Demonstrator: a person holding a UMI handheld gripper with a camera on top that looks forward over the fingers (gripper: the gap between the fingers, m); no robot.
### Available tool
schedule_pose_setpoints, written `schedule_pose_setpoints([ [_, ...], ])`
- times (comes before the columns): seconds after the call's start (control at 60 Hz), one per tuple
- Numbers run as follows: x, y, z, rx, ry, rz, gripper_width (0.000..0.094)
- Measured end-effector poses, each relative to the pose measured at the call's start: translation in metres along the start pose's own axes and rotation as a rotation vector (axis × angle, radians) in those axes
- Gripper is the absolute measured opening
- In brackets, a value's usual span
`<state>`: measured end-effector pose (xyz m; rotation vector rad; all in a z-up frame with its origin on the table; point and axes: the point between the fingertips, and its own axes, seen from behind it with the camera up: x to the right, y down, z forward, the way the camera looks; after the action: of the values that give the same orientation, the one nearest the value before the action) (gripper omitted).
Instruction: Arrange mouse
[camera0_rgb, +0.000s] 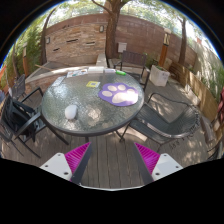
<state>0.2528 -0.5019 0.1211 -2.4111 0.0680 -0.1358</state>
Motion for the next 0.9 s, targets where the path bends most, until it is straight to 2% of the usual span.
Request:
schedule_pose_setpoints([
  [0.2,-0.121,-0.039,0.089,0.102,-0.112,0.055,0.0852],
  [0.333,-0.181,-0.077,0.153,0.166,-0.144,0.003,0.085],
  [0.5,-0.218,-0.089,0.218,0.147,-0.131,-0.064,0.083],
  [0.6,-0.227,-0.086,0.241,0.126,-0.134,-0.061,0.0764],
  [0.683,-0.224,-0.091,0.241,0.129,-0.14,-0.034,0.0604],
  [0.717,-0.222,-0.089,0.242,0.125,-0.137,-0.042,0.0503],
  [0.9,-0.228,-0.088,0.244,0.113,-0.164,-0.072,0.0392],
])
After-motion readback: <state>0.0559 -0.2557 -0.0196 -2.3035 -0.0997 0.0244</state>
